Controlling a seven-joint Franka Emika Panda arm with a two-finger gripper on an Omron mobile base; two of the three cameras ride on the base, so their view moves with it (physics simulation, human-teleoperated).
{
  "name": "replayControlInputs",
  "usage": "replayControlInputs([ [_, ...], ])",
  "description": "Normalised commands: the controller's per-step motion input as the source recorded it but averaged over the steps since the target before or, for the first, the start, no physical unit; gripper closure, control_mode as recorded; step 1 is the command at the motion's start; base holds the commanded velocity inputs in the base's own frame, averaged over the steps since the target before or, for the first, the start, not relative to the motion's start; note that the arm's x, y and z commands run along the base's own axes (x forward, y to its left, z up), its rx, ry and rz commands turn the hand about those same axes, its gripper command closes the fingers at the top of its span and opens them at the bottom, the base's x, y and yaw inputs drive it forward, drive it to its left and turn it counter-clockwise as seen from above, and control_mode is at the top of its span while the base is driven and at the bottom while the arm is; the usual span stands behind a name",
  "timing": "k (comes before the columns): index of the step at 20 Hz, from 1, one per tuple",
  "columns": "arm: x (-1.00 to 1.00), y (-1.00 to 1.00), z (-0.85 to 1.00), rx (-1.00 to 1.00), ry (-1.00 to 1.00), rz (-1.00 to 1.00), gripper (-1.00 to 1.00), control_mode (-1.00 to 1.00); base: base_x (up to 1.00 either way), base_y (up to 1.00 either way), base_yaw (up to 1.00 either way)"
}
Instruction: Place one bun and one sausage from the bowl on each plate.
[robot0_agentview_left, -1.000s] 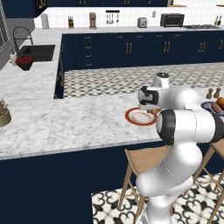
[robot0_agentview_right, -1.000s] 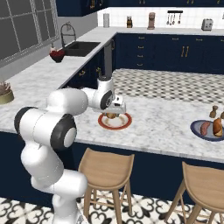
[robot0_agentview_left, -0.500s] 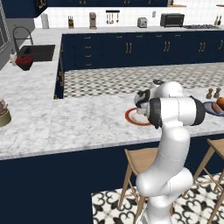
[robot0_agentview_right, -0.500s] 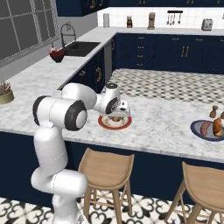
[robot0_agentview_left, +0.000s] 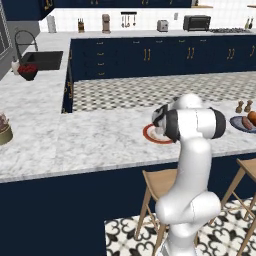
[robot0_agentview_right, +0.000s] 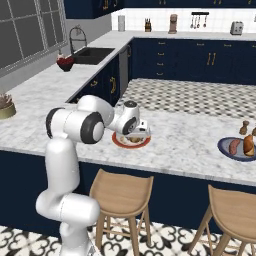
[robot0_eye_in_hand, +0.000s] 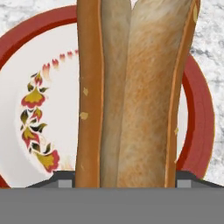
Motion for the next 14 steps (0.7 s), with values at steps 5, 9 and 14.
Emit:
replayControlInputs([
  [5, 0.37, -0.10, -0.18, 0.00, 0.00, 0.00, 1.00, -1.00, 0.00, 0.00, 0.00],
  [9, 0.04, -0.03, -0.06, 0.00, 0.00, 0.00, 1.00, -1.00, 0.00, 0.00, 0.00],
  [14, 0.00, 0.00, 0.00, 0.00, 0.00, 0.00, -1.00, -1.00, 0.00, 0.00, 0.00],
])
